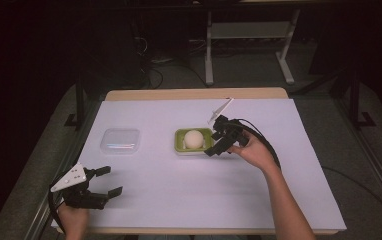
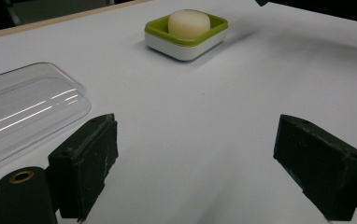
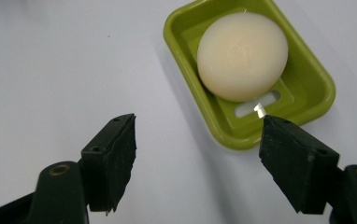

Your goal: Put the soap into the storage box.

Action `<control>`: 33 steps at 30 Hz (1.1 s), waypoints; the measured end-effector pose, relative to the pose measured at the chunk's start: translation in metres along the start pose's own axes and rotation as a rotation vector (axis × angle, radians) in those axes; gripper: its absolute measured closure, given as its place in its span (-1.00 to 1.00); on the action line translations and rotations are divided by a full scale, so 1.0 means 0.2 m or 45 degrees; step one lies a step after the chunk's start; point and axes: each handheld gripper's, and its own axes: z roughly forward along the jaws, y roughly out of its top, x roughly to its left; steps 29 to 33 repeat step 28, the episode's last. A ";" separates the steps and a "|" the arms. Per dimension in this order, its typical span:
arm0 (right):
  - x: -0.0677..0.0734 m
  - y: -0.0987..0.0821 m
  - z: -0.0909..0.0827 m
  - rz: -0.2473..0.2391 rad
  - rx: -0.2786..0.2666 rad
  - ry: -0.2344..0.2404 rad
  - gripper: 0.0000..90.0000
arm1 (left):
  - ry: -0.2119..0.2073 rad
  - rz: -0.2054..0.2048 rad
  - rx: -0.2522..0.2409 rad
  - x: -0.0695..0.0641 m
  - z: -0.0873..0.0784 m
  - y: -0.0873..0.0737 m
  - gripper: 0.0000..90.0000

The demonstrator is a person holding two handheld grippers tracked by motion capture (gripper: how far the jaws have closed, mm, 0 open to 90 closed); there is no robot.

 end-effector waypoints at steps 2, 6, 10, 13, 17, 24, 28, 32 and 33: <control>0.01 -0.02 -0.01 0.004 -0.001 0.001 -0.41 | -0.001 0.001 0.005 0.00 0.00 0.00 -0.71; 0.02 -0.06 -0.01 0.011 0.004 0.005 -0.42 | -0.001 0.002 0.008 0.00 0.00 0.00 -0.71; 0.05 -0.11 -0.03 0.000 -0.006 0.003 -0.41 | -0.001 0.002 0.008 0.00 0.00 0.00 -0.71; 0.07 -0.16 -0.04 0.009 -0.004 0.001 -0.42 | -0.002 0.003 0.006 0.00 0.00 0.00 -0.71; 0.11 -0.22 -0.06 0.018 -0.001 0.004 -0.42 | -0.004 0.002 0.008 0.00 0.01 0.00 -0.71; 0.17 -0.35 -0.10 0.023 -0.023 -0.013 -0.41 | -0.003 0.002 0.011 0.00 0.00 0.00 -0.71; 0.25 -0.48 -0.11 0.056 -0.091 -0.035 -0.45 | -0.010 0.001 0.013 0.00 0.01 0.00 -0.71; 0.25 -0.48 -0.11 0.056 -0.091 -0.035 -0.45 | -0.010 0.001 0.013 0.00 0.01 0.00 -0.71; 0.25 -0.48 -0.11 0.056 -0.091 -0.035 -0.45 | -0.010 0.001 0.013 0.00 0.01 0.00 -0.71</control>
